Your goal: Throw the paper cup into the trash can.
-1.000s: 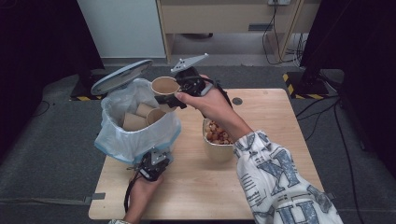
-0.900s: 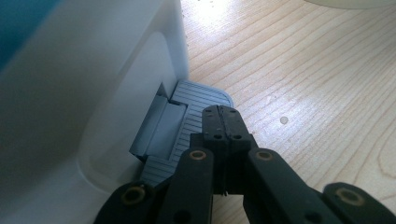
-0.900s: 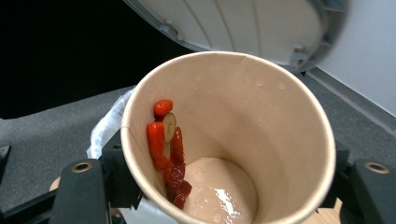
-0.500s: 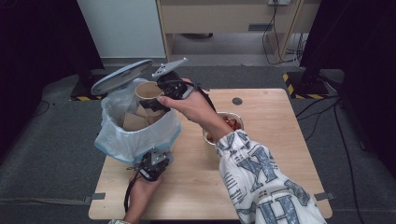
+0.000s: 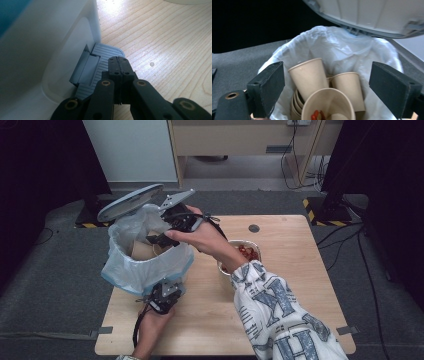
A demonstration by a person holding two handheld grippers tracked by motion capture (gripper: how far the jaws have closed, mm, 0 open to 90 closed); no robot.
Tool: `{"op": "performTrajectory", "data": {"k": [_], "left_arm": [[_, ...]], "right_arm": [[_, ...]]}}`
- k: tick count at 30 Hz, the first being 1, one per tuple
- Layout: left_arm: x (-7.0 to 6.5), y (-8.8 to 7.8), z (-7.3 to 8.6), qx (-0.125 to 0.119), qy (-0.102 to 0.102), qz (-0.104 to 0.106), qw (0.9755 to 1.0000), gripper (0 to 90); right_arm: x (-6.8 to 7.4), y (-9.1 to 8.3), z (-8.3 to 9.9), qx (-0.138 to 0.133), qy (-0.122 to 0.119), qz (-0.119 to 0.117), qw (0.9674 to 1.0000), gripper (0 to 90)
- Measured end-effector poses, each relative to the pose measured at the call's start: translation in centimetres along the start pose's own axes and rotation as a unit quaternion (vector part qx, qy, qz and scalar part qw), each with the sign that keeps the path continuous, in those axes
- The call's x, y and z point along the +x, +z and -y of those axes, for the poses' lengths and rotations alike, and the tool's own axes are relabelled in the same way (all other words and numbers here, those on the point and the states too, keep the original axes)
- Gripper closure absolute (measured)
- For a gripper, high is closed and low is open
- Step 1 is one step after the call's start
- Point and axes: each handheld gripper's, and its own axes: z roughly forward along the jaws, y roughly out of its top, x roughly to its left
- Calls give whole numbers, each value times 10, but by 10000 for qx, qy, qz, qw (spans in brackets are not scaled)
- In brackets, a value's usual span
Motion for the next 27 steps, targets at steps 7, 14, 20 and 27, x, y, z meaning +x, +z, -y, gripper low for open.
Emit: {"op": "performTrajectory", "data": {"k": [7,14,20,27], "left_arm": [[0,0,0,0,2,6,10000,898],[0,0,0,-1,1,5,10000,898],[0,0,0,0,1,11,10000,898],[-5,-4,-1,-92,-24,8,10000,779]], "right_arm": [[-8,-10,7,15,88,140,9999,134],[-15,-19,13,-10,198,266,9994,129],[-22,-29,19,-28,271,364,9990,129],[-34,-48,33,-14,360,526,9980,126]]}}
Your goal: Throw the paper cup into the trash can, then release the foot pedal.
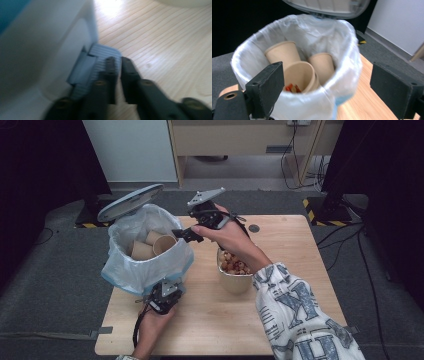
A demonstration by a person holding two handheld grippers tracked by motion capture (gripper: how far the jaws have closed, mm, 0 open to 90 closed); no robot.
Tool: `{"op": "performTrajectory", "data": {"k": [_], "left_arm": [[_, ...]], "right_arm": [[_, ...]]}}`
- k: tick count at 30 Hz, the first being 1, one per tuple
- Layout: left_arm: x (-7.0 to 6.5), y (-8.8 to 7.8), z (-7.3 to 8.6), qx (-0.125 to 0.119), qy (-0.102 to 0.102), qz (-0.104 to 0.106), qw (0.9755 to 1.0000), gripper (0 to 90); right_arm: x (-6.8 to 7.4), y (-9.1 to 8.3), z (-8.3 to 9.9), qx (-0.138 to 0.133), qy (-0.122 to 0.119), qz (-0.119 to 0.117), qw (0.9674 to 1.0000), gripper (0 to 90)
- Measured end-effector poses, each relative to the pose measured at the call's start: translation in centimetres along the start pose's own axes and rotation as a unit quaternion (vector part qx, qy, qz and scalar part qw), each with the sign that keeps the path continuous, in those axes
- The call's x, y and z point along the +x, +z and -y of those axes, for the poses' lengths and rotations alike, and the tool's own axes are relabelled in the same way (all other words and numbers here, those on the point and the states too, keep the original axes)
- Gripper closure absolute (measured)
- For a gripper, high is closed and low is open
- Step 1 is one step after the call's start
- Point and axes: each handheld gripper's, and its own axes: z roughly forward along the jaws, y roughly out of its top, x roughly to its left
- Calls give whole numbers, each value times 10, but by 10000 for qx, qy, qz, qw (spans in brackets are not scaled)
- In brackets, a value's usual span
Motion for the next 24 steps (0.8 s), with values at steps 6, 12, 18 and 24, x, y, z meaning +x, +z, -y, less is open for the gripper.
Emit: {"op": "performTrajectory", "data": {"k": [6,12,18,24], "left_arm": [[-17,-15,-6,-414,128,28,9991,580],[-15,-17,-6,-440,-69,160,9989,482],[-17,-17,-7,-459,-23,261,9986,420],[-17,-13,-6,-416,-90,345,9985,355]], "right_arm": [[-21,-22,16,-16,159,234,9996,125],[-37,-43,33,-60,343,506,9981,118],[-51,-61,51,-98,560,860,9947,93],[-60,-78,69,-124,721,1274,9891,74]]}}
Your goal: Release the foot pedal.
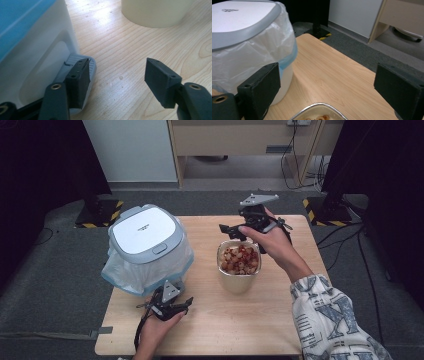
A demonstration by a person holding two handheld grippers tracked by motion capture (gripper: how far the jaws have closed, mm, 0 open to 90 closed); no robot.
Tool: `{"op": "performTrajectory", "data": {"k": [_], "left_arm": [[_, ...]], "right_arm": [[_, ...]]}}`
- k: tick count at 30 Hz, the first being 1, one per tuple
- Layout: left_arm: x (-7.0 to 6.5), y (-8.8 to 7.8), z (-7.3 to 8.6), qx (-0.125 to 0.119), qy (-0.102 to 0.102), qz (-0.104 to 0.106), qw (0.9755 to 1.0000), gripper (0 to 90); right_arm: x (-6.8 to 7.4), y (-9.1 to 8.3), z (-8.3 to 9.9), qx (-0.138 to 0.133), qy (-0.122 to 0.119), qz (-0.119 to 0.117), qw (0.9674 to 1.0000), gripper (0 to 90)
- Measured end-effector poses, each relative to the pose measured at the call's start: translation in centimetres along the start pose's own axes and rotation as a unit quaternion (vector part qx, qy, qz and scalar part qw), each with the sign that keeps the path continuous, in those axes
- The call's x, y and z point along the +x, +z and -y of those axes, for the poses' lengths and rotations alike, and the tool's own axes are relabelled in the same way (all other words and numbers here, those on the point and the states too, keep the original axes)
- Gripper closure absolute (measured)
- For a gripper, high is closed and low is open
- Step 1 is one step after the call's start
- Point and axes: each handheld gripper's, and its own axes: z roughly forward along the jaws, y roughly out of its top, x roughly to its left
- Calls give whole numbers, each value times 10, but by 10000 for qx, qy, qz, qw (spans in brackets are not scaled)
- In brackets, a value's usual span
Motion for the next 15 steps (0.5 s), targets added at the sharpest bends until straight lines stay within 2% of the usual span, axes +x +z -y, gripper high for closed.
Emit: {"op": "performTrajectory", "data": {"k": [6,15], "left_arm": [[-1,2,0,35,14,116,9999,352],[0,3,0,92,-26,112,9999,289]], "right_arm": [[-16,-16,13,-74,188,273,9994,73],[-34,-35,36,-139,418,594,9973,68]]}}
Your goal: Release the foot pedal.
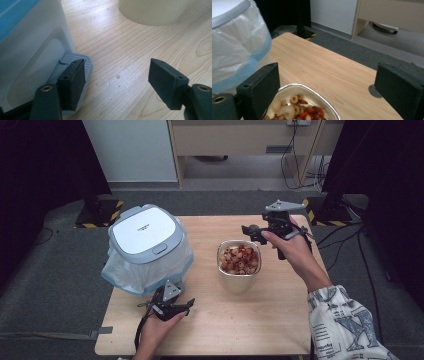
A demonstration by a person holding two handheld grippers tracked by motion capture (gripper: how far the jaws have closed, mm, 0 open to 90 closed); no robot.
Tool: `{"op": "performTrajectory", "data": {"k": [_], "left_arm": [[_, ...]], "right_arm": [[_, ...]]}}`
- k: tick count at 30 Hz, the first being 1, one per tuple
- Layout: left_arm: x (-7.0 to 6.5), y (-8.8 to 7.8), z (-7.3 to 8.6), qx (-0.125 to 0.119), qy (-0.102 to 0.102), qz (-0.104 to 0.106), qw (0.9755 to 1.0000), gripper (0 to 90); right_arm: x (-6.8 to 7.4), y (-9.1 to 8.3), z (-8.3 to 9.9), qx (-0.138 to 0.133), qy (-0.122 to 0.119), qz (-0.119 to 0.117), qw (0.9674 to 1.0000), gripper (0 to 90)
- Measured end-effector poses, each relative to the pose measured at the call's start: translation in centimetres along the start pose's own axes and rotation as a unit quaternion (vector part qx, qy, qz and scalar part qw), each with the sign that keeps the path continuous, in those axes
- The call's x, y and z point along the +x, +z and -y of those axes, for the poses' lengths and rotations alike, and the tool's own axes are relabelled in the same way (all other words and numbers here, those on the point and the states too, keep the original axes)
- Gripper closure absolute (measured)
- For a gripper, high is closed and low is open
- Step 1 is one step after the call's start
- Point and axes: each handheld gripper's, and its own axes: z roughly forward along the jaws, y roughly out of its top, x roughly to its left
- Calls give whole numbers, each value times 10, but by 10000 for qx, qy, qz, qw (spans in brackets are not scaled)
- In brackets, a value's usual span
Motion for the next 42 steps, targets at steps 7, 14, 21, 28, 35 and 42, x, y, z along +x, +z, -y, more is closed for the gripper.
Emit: {"op": "performTrajectory", "data": {"k": [7,14,21,28,35,42], "left_arm": [[0,1,0,58,10,0,10000,269],[0,2,1,85,41,2,10000,261],[0,2,1,93,48,-5,9999,252],[0,2,1,110,54,5,9999,241],[-1,3,1,130,65,9,9999,230],[-1,4,1,141,71,0,9999,214]], "right_arm": [[-11,-12,18,-21,107,347,9993,71],[-22,-24,37,-92,320,637,9974,73],[-30,-32,57,-101,433,869,9952,71],[-34,-41,77,-122,579,930,9939,70],[-39,-44,102,-47,711,1106,9913,70],[-42,-38,129,205,778,1328,9879,70]]}}
